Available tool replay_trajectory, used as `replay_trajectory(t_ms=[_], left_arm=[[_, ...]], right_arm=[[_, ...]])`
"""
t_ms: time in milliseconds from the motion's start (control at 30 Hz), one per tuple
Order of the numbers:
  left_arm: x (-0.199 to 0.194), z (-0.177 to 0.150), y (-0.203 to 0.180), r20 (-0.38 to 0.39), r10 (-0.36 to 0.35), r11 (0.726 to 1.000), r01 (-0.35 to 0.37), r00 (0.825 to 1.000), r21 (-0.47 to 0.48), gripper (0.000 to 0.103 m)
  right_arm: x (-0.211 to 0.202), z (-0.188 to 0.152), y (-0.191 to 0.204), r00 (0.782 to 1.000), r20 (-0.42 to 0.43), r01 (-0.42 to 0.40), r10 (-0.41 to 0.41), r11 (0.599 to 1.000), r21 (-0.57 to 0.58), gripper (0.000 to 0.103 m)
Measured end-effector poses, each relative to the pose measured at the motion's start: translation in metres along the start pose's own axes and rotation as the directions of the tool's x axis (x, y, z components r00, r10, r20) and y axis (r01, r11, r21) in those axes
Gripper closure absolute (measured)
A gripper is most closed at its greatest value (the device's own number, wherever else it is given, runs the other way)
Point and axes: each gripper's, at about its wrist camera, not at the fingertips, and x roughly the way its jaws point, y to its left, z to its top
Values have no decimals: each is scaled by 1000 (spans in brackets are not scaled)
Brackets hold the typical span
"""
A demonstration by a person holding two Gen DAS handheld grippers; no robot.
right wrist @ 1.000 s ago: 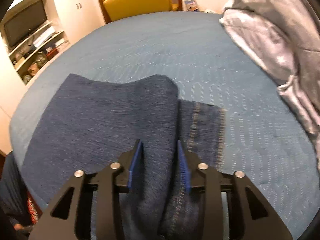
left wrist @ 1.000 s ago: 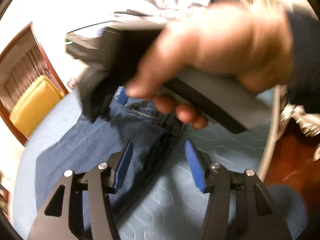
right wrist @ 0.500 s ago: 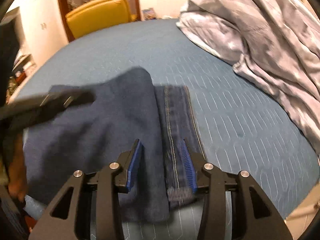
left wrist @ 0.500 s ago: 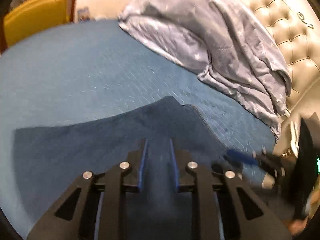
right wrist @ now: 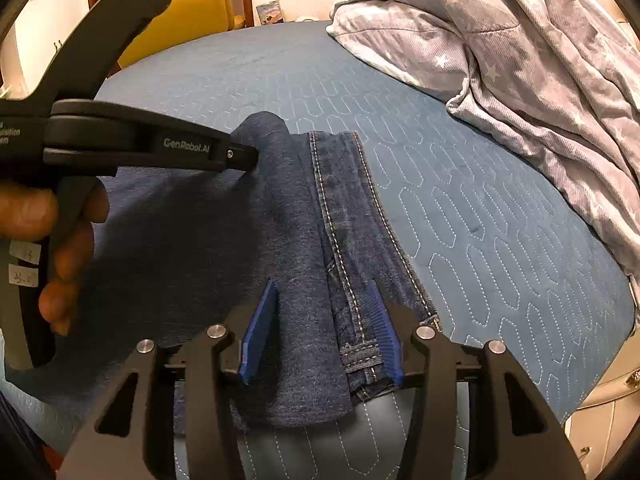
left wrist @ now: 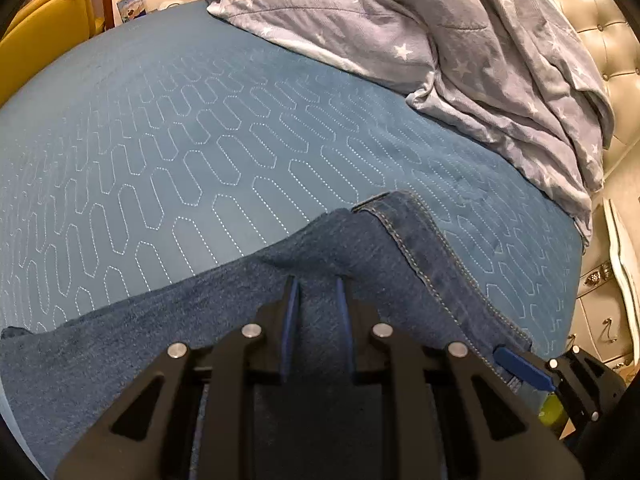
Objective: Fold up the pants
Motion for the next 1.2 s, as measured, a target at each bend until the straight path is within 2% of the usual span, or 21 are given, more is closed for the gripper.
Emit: replay_trajectory(t_ms=[67, 133, 200, 300, 433, 467, 500, 533, 600, 633, 667, 733, 833, 900, 967, 1000, 1033, 1067, 1100, 1133, 1200], left_arm=[[1, 0, 0, -2, -2, 1000, 2, 1000, -8, 83], [-5, 1, 6, 11, -43, 998, 44, 999, -49, 83], [-16, 0, 14, 55, -74, 993, 78, 996, -83, 83], [-40, -4, 26, 139, -55, 992, 70, 989, -105, 81], [-56, -6, 41, 166, -21, 991, 42, 986, -124, 77], [-60, -7, 43, 176, -40, 991, 62, 983, -120, 64], [-62, -7, 44, 183, -59, 991, 79, 981, -105, 53], [-62, -5, 40, 185, -65, 994, 81, 981, -75, 37], [-58, 0, 35, 145, -110, 992, 119, 983, -50, 37], [-54, 4, 34, 100, -140, 986, 148, 985, -80, 39], [-52, 8, 31, 70, -145, 982, 152, 987, -113, 45], [-48, 15, 22, 41, -114, 984, 119, 993, -135, 57], [-38, 28, 4, 3, -75, 977, 74, 997, -199, 57], [-25, 34, -4, -50, -46, 971, 33, 998, -236, 56], [0, 37, -17, -152, 18, 974, -51, 988, -220, 56], [7, 37, -19, -170, 43, 974, -79, 984, -211, 56], [15, 37, -24, -183, 94, 976, -127, 979, -180, 64], [19, 36, -26, -186, 133, 975, -162, 973, -152, 69], [18, 36, -25, -180, 133, 976, -160, 975, -147, 71], [13, 35, -25, -167, 131, 977, -156, 977, -144, 83], [-5, 38, -31, -126, 146, 981, -160, 981, -112, 87]], right_arm=[[1, -1, -3, 1000, -1, -15, 15, 1000, 14, 55], [1, -1, -9, 999, -2, -37, 38, 998, 40, 55], [2, -1, -15, 998, -1, -65, 65, 996, 64, 54], [-3, -2, -24, 994, 11, -106, 106, 989, 105, 52], [-22, -5, -45, 990, 46, -136, 130, 976, 169, 46], [-25, -6, -50, 988, 51, -152, 145, 971, 184, 46], [-30, -4, -55, 982, 60, -186, 177, 962, 198, 39], [-31, -2, -57, 983, 61, -184, 175, 963, 197, 32], [-32, 5, -55, 981, 48, -194, 188, 968, 159, 32], [-34, 8, -53, 980, 50, -197, 192, 970, 139, 32], [-37, 10, -51, 978, 58, -204, 198, 971, 124, 32], [-40, 12, -42, 973, 54, -229, 225, 970, 82, 33], [-27, 10, -31, 977, 0, -211, 211, 976, 49, 34], [-13, 9, -29, 971, -42, -233, 235, 971, 59, 34], [-2, 7, -26, 962, -70, -261, 264, 964, 58, 45], [2, 6, -25, 956, -77, -280, 284, 959, 48, 67], [4, 7, -25, 947, -85, -306, 309, 951, 48, 76], [5, 7, -25, 946, -83, -310, 313, 950, 46, 78], [2, 9, -24, 945, -76, -316, 317, 948, 30, 87], [-2, 11, -24, 942, -69, -327, 328, 945, 24, 90], [-12, 15, -25, 938, -44, -343, 343, 939, 10, 91]])
